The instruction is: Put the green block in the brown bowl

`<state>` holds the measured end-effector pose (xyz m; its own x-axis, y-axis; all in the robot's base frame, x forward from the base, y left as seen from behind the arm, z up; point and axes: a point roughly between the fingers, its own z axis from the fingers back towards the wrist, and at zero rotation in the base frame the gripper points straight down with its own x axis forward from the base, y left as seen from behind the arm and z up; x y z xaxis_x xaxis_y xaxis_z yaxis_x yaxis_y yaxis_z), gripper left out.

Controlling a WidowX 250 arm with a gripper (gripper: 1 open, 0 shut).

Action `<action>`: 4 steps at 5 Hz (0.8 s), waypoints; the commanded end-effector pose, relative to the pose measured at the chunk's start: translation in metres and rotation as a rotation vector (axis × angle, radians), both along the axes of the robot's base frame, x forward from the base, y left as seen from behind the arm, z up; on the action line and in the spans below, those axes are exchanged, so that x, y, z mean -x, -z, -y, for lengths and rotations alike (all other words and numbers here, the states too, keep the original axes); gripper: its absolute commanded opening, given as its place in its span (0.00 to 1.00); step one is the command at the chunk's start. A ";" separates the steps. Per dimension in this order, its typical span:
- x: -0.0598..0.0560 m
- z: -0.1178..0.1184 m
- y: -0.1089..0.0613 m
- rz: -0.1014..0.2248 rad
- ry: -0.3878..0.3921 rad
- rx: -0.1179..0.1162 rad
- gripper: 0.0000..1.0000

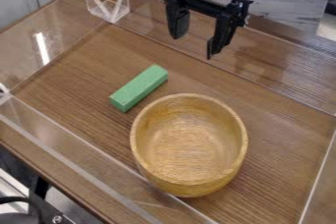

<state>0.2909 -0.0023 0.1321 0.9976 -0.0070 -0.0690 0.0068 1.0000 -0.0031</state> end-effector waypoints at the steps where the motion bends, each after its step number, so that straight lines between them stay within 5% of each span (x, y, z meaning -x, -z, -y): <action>1: 0.005 -0.015 0.006 0.009 0.006 -0.001 1.00; 2: 0.022 -0.048 0.027 0.023 0.055 -0.003 1.00; 4: 0.051 -0.095 0.040 0.127 0.169 -0.014 1.00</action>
